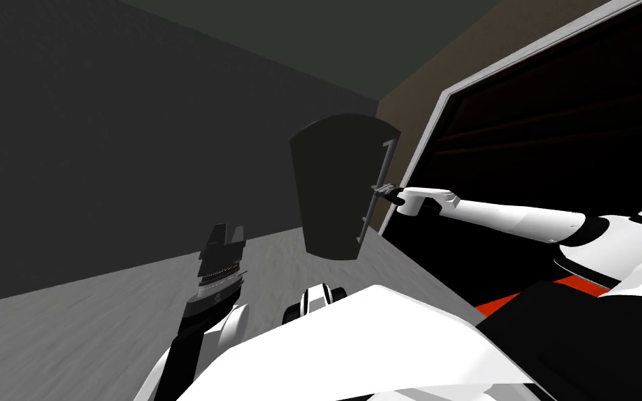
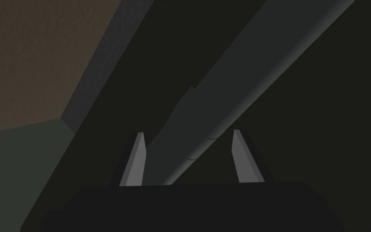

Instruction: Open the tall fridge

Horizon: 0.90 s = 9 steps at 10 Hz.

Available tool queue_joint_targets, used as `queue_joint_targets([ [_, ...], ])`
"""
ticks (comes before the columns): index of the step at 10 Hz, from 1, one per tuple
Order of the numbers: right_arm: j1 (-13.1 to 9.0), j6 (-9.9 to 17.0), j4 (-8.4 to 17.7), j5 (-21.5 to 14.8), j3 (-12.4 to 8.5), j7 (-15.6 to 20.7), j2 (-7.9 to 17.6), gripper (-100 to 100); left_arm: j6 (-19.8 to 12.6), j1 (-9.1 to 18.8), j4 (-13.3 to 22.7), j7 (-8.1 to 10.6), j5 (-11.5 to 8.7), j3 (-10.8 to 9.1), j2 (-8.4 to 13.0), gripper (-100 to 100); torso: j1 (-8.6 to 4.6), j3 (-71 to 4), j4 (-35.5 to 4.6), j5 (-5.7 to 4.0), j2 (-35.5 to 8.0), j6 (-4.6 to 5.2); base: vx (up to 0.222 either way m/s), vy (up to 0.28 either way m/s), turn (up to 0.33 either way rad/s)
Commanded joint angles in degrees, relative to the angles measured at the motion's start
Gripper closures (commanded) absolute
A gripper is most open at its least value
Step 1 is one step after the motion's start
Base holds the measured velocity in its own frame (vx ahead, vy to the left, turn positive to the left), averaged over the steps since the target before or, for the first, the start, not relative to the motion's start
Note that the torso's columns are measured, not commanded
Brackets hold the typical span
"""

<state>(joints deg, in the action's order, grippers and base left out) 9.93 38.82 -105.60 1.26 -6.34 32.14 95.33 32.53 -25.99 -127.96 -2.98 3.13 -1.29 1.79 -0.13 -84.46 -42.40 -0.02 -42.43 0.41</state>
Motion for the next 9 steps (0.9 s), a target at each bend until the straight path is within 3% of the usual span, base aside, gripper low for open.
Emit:
queue_joint_targets([
  [1,-0.16,2.79,-4.98,0.00,0.02,-0.05,0.19,100,0.00,0.00,0.00,0.00,0.00,0.00,0.00,0,-0.13,0.05,-0.06,0.02,-0.11,0.01,0.051,0.025,-0.180],
  [2,-0.42,5.54,-6.72,0.07,0.01,-0.30,0.61,100,0.00,0.02,0.00,0.00,0.00,0.00,0.01,0,-0.17,0.08,0.04,-0.06,-0.14,-0.34,0.087,0.064,-0.324],
  [3,-0.42,6.67,-8.48,0.07,0.01,-0.30,0.61,100,0.00,0.00,0.00,0.00,0.00,0.00,0.00,0,-0.11,0.02,-0.01,-0.05,-0.03,0.05,0.084,0.092,-0.347],
  [5,-0.42,6.73,-11.57,0.07,0.01,-0.30,0.61,100,0.00,0.02,0.00,0.00,0.00,0.00,0.01,0,-0.23,0.15,-0.03,-0.06,-0.26,-0.24,0.022,0.018,-0.072],
  [6,-0.67,9.55,-13.59,0.14,-0.01,-0.55,1.03,100,-0.01,0.03,0.01,0.00,0.00,0.00,0.01,0,-0.11,0.04,0.05,-0.02,-0.10,-0.46,0.061,0.051,-0.326],
  [7,-0.67,10.35,-15.34,0.14,-0.01,-0.55,1.03,100,0.00,0.01,0.00,0.00,0.00,0.00,0.00,0,0.02,-0.02,-0.03,0.02,0.02,0.11,0.085,0.094,-0.368],
  [8,-0.67,10.68,-17.50,0.14,-0.01,-0.55,1.03,100,0.00,0.01,0.00,0.00,0.00,0.00,0.00,0,-0.10,0.06,-0.05,-0.03,-0.10,0.13,0.041,0.054,-0.143],
  [9,-0.67,10.68,-17.86,0.14,-0.01,-0.55,1.03,100,0.00,0.02,0.00,0.00,0.00,0.00,0.01,0,-0.18,0.08,0.03,-0.07,-0.13,-0.28,0.000,0.000,0.000],
])
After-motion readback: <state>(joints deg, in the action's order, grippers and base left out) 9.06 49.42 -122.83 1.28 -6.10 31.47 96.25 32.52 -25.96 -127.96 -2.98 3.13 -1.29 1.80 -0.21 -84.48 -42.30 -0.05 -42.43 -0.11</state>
